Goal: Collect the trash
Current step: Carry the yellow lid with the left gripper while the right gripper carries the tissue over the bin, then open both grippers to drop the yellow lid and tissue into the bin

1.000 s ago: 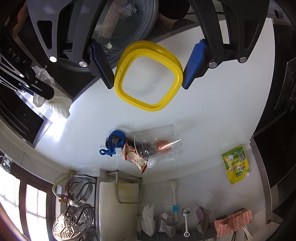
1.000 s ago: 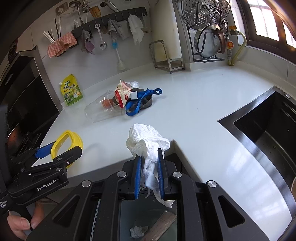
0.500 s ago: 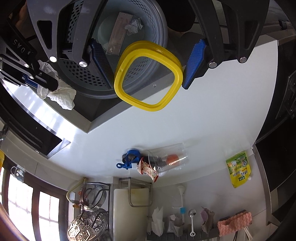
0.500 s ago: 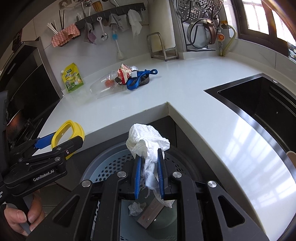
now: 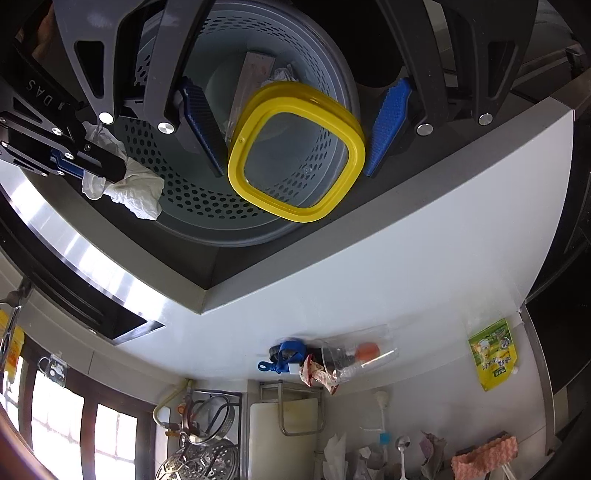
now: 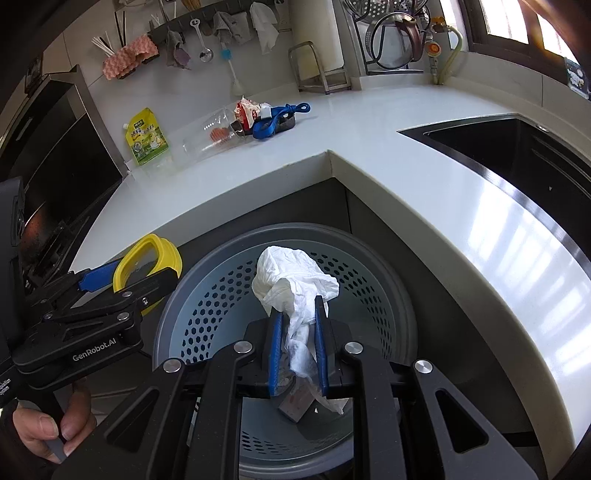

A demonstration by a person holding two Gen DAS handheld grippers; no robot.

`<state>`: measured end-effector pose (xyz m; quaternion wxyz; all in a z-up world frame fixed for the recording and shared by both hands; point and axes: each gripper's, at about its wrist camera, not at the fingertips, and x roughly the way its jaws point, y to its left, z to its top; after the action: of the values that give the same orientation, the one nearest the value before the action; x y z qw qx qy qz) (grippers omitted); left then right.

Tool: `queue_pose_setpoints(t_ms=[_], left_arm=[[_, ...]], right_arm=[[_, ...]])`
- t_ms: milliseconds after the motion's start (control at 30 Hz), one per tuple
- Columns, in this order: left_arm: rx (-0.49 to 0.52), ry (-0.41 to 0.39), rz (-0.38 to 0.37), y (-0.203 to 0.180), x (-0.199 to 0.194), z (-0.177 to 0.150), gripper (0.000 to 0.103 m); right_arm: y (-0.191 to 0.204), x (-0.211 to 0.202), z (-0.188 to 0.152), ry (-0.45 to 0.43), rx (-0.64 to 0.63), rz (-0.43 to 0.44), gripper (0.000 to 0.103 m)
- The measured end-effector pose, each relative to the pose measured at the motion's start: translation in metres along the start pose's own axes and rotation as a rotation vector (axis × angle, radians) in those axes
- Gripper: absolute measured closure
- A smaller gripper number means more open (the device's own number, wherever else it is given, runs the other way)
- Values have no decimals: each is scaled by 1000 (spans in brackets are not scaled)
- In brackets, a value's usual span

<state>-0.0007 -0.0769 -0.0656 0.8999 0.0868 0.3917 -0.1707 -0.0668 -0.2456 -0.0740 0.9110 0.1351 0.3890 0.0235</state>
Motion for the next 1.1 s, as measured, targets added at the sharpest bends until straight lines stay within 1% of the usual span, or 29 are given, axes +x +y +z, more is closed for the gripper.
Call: queue_pose_setpoints(t_ms=[233,567,967,1100], left_arm=[[16,31,-6,-5,7,-10,30],[25,56,-4,-10,15,-15,30],[27,70,-7,-10,20,-16,30],[23,67,-6,-9,21,-17,29]], right_arm=[[1,1,-7,8,-3,-3,88],[-3,9,-10,31,7,-4,87],[-7,15,-15,53,15,1,86],[-8,13,-15,47,18,2,86]])
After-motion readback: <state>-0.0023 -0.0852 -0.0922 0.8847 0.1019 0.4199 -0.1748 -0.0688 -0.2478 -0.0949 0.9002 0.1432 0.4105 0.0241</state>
